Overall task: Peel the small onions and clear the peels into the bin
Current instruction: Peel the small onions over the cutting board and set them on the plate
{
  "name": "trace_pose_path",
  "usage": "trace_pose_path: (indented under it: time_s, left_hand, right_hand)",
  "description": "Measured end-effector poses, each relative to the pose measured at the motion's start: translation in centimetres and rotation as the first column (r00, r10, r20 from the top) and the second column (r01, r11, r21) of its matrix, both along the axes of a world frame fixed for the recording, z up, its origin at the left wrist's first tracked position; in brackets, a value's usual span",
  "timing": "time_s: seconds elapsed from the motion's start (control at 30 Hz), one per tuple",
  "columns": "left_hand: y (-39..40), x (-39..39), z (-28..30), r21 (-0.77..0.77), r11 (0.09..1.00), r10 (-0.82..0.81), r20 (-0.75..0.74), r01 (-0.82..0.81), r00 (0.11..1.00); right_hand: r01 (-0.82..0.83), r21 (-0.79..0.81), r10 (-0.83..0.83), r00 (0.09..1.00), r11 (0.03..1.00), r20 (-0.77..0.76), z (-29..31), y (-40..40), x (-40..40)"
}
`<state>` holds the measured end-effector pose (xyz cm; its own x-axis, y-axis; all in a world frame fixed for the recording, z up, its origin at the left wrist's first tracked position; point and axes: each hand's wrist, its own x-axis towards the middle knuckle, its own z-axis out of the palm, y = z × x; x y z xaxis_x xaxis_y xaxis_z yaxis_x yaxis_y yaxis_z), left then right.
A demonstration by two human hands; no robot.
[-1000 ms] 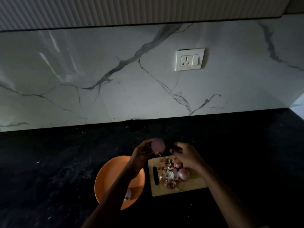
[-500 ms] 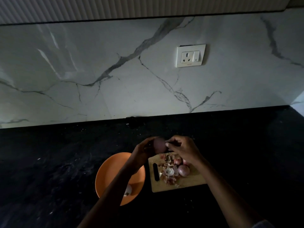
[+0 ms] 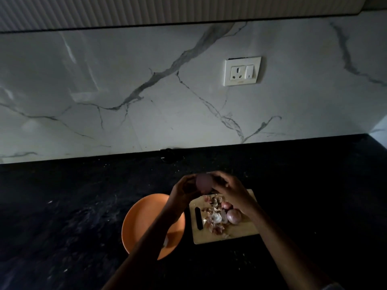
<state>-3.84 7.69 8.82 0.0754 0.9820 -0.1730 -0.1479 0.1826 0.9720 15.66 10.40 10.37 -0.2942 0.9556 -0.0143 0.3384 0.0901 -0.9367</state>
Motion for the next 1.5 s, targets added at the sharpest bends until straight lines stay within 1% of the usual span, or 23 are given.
trace_pose_path:
  time_s: [0.13, 0.27, 0.37, 0.53, 0.63, 0.77, 0.83, 1.0, 1.13, 1.2, 1.3, 1.4, 1.47, 1.5]
  left_hand:
    - [0.3, 0.4, 0.1, 0.004, 0.997, 0.077, -0.081, -0.077, 0.994]
    - [0.3, 0.8, 0.7, 0.02, 0.995, 0.103, -0.109, -0.102, 0.989]
    - [0.2, 1.0, 1.2, 0.037, 0.995, 0.098, -0.099, -0.094, 0.99]
    - [0.2, 1.0, 1.3, 0.084, 0.987, 0.148, -0.127, -0.139, 0.981]
    - [0.4, 1.0, 1.1, 0.092, 0.983, 0.17, -0.153, -0.158, 0.973]
    - [0.2, 1.0, 1.2, 0.082, 0.991, 0.117, -0.187, -0.103, 0.975]
    - [0.3, 0.9, 1.1, 0.08, 0.994, 0.089, -0.17, -0.077, 0.981]
    - [0.1, 1.1, 1.5, 0.062, 0.995, 0.083, -0.036, -0.081, 0.996]
    - [0.0, 1.2, 1.6, 0.027, 1.0, 0.006, 0.029, -0.007, 1.0]
    - [0.0, 1.0, 1.5, -0.001, 1.0, -0.021, 0.068, 0.021, 0.997]
    - [0.0, 0.7, 1.1, 0.012, 1.0, -0.007, 0.054, 0.006, 0.998]
    - [0.2, 0.8, 1.0, 0.023, 0.999, 0.036, 0.033, -0.037, 0.999]
    - [0.3, 0.7, 1.0, 0.032, 0.999, 0.031, 0.027, -0.031, 0.999]
    - [0.3, 0.6, 1.0, 0.041, 0.999, 0.019, 0.029, -0.021, 0.999]
  right_hand:
    - [-0.003, -0.022, 0.003, 1.0, 1.0, -0.005, 0.1, 0.1, -0.2]
    - [0.013, -0.034, -0.012, 1.0, 0.999, 0.027, 0.1, 0.3, -0.1]
    - [0.014, -0.021, -0.012, 0.998, 1.0, 0.061, 0.0, 0.4, 0.1]
    - [-0.011, 0.058, 0.008, 0.998, 0.998, 0.059, 1.1, 0.1, 0.0]
    - [0.018, 0.098, -0.022, 0.999, 0.995, 0.047, 1.3, 0.0, 0.0]
    - [0.05, 0.14, -0.059, 0.996, 0.989, 0.062, 1.4, 0.2, 0.0]
    - [0.083, 0.15, -0.095, 0.993, 0.985, 0.074, 1.4, 0.3, 0.0]
    - [0.145, 0.181, -0.162, 0.984, 0.973, 0.081, 1.2, 0.2, 0.2]
    - [0.175, 0.178, -0.179, 0.984, 0.968, 0.003, 1.1, -0.3, -0.1]
    - [0.163, 0.154, -0.16, 0.987, 0.974, -0.032, 1.0, -0.4, -0.1]
    - [0.093, 0.092, -0.088, 0.994, 0.991, -0.06, 1.1, -0.1, 0.2]
    - [0.004, 0.074, -0.003, 1.0, 0.997, -0.002, 1.3, 0.1, 0.0]
    - [0.004, 0.083, -0.004, 1.0, 0.997, 0.005, 1.3, 0.0, -0.3]
    - [0.019, 0.069, -0.017, 0.999, 0.997, -0.038, 1.3, -0.1, -0.5]
